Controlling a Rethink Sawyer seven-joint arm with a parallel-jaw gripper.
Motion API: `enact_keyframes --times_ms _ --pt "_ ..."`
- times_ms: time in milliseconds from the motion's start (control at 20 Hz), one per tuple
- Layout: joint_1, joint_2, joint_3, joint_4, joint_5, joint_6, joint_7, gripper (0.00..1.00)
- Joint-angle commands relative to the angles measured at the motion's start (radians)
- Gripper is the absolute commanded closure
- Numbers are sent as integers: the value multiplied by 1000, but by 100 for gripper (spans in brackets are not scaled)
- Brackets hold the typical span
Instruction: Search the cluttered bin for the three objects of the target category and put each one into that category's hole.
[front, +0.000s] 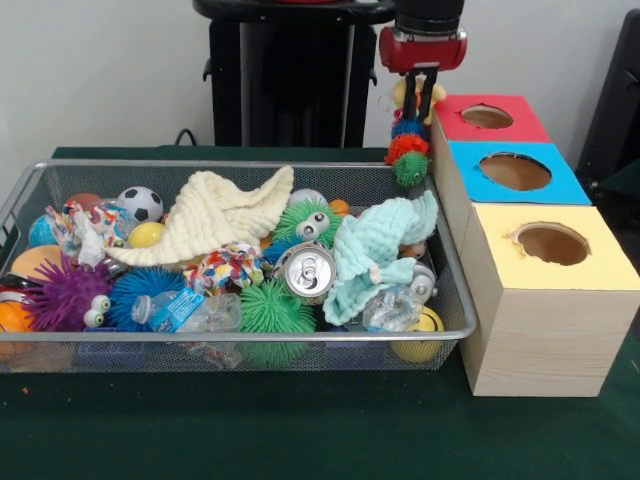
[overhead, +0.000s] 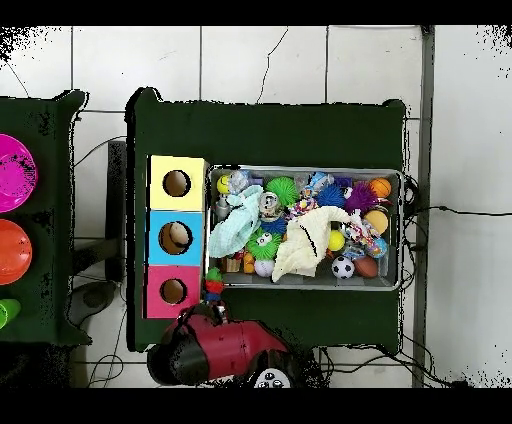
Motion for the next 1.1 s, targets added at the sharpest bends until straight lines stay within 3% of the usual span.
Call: enact_keyframes --times_ms 50,350,750,1100 --pt "84 106 6 8 109 -117 295 100" --pt "126 145 7 -17 168 -146 288 100" --pt "100 33 24 -3 218 -26 239 100" --pt "67 -48 28 -42 242 126 181 100"
